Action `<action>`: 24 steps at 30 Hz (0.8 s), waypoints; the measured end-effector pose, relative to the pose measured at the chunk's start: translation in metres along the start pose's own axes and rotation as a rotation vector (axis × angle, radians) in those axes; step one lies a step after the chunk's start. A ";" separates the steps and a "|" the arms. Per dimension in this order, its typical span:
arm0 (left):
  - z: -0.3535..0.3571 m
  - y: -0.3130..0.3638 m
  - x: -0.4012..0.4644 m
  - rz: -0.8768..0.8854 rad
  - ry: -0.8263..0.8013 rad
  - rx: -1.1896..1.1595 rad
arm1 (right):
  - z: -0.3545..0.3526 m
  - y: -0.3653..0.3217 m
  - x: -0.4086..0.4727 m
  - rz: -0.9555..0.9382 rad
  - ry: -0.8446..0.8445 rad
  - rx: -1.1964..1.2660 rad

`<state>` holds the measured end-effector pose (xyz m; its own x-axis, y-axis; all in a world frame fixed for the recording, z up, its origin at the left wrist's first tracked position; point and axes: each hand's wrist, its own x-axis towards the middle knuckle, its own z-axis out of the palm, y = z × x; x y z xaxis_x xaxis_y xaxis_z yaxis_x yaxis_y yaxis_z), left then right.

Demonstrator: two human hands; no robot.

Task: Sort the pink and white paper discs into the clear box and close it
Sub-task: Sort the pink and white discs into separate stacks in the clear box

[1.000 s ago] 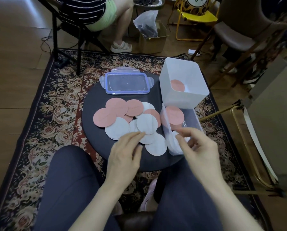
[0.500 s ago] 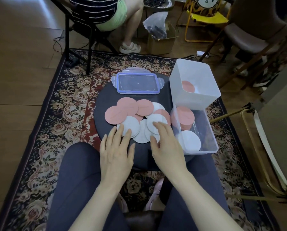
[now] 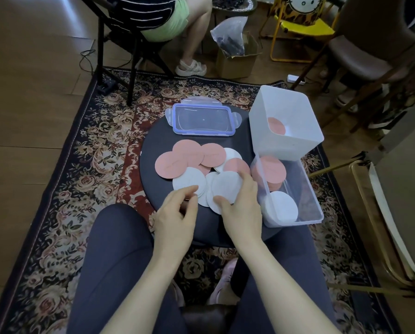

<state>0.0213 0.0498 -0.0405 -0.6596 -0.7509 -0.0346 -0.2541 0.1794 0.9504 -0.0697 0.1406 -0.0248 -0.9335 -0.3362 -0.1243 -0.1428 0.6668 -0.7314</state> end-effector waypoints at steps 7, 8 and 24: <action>0.004 0.008 0.011 -0.195 -0.125 -0.171 | 0.006 -0.007 -0.006 0.082 0.003 0.462; 0.004 0.009 0.012 -0.212 -0.129 -0.225 | 0.008 -0.007 -0.007 0.098 -0.045 0.524; -0.004 0.001 0.019 -0.443 -0.022 -0.734 | -0.005 0.011 -0.024 -0.051 -0.072 -0.154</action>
<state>0.0110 0.0333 -0.0392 -0.6229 -0.6410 -0.4484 0.0259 -0.5898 0.8072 -0.0506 0.1589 -0.0264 -0.8984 -0.4157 -0.1415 -0.2435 0.7398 -0.6272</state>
